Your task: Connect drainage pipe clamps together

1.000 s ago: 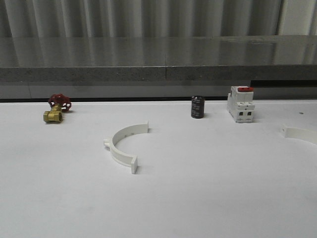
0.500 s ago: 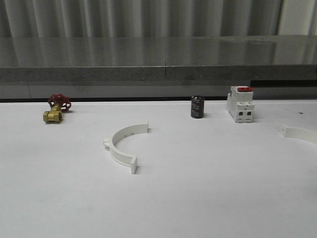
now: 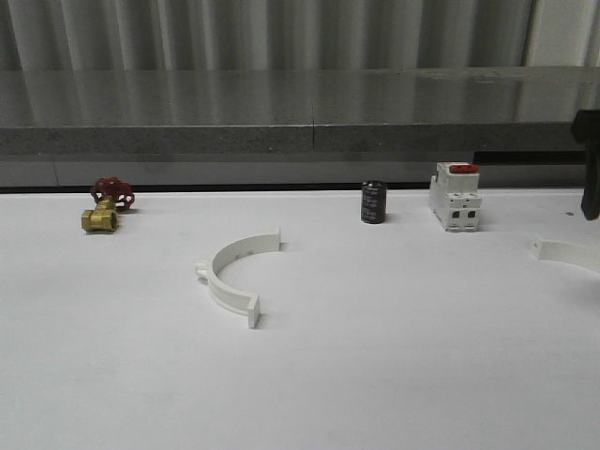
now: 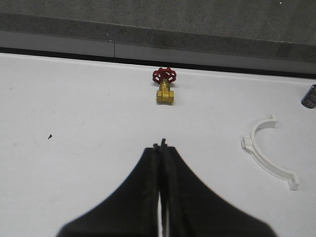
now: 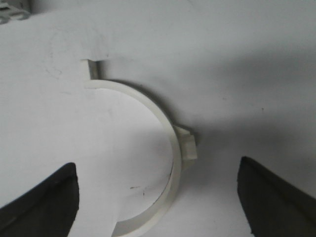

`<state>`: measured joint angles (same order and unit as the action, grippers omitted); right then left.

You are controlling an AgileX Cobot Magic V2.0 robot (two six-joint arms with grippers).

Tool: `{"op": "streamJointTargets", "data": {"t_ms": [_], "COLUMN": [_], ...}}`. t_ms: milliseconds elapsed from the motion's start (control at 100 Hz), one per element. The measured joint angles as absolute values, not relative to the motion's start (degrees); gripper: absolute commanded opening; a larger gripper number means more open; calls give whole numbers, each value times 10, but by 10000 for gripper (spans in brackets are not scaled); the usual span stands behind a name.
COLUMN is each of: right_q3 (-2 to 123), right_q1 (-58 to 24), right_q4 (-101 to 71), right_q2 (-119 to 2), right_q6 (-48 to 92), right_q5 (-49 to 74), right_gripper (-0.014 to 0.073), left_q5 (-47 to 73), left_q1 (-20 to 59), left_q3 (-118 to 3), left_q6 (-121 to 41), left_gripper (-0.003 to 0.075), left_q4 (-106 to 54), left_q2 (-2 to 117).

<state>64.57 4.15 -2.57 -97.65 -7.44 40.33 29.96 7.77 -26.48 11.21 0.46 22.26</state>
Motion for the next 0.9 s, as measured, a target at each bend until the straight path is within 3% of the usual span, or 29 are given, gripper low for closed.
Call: {"op": "streamJointTargets", "data": {"t_ms": [380, 760, 900], "right_q3": [660, 664, 664], "right_q1": [44, 44, 44], "right_q4": [-26, -26, -26], "right_q2": [-1066, -1077, -1077], "right_q6": [-64, -62, -62], "right_q5": [378, 379, 383], "right_gripper": [643, 641, 512], "left_q5": [300, 300, 300], "left_q1": [78, 78, 78], "left_q3": [-265, -265, -265], "left_q6": [112, 112, 112], "left_gripper": [-20, -20, -20], "left_q4": [5, 5, 5], "left_q2": [223, 223, 223]}}
